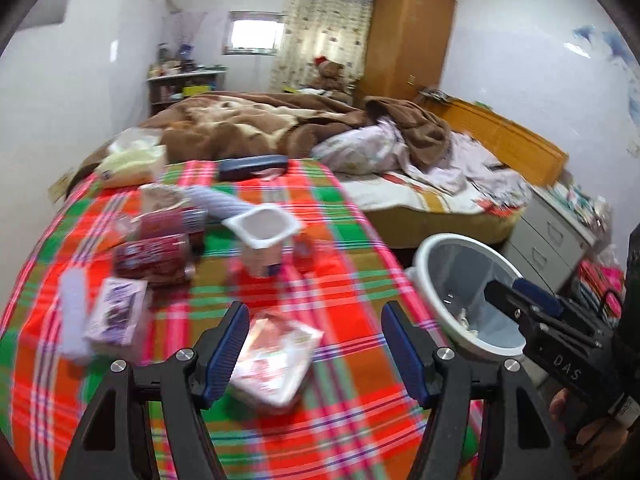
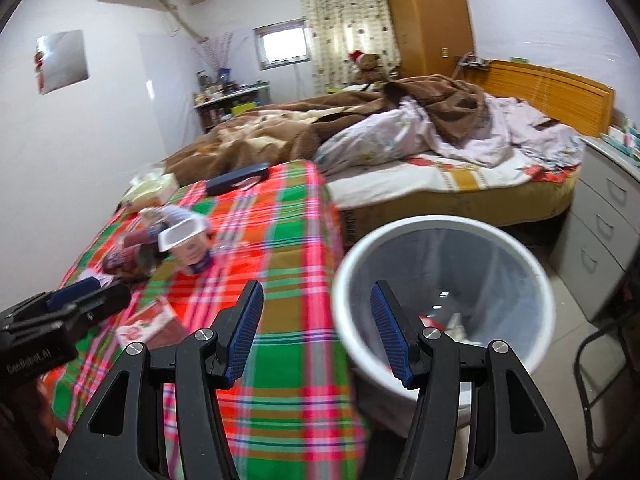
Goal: Collect trash
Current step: 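Move both tools back over the bed toward the remaining trash, then grasp the pink strawberry juice carton with the right tool while the left tool grasps the white foam sleeve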
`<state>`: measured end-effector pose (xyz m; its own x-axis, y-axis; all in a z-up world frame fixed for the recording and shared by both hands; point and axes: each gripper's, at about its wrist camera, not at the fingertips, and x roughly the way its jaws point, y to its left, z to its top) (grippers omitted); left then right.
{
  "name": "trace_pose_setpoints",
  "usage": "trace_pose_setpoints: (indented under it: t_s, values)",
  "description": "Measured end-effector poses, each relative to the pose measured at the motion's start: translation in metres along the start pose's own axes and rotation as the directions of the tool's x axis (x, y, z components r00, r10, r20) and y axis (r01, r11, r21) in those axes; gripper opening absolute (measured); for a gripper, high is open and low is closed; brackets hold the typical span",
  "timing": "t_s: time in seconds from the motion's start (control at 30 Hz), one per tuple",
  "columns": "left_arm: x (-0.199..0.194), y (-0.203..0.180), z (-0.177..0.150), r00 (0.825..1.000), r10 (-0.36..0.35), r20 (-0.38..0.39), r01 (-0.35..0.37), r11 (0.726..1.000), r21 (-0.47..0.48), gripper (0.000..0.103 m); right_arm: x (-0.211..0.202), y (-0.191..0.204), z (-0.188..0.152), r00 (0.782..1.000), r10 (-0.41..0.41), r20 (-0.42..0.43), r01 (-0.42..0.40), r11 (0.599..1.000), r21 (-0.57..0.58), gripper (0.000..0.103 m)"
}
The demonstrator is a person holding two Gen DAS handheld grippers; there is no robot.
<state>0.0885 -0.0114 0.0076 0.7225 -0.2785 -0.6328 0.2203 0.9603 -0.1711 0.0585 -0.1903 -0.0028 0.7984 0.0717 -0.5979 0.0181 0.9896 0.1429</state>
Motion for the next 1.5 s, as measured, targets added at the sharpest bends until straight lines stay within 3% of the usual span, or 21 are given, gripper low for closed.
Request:
trace_pose_setpoints:
  t_s: [0.23,0.6,0.73,1.1,1.4,1.5]
  values:
    - [-0.017,0.064,-0.009,0.994,0.109,0.008,-0.107,0.989,-0.1,0.07,0.015,0.038,-0.005,0.995,0.084,-0.055,-0.086,0.995,-0.04,0.058]
    - [-0.033,0.136,-0.025,0.979,0.205,-0.008,-0.202,0.96,-0.196,0.07,0.031,0.091,-0.018,0.973,0.18,-0.148,-0.189,0.981,-0.049,0.058]
    - [-0.033,0.161,-0.03,0.972,0.234,-0.032,-0.235,0.947,-0.219,0.07,0.042,0.102,-0.022,0.957,0.213,-0.195,-0.215,0.976,0.011,0.071]
    - [-0.013,0.206,-0.03,0.962,0.262,-0.083,-0.274,0.928,-0.252,0.07,0.068,0.125,-0.028,0.953,0.144,-0.265,-0.132,0.989,0.062,0.072]
    - [0.014,0.225,-0.024,0.967,0.212,-0.14,-0.243,0.932,-0.267,0.07,0.072,0.151,-0.036,0.95,0.094,-0.299,-0.117,0.991,-0.062,0.074]
    - [0.023,0.225,-0.023,0.962,0.224,-0.158,-0.258,0.935,-0.242,0.07,0.07,0.153,-0.039,0.948,0.067,-0.31,-0.108,0.987,-0.115,0.074]
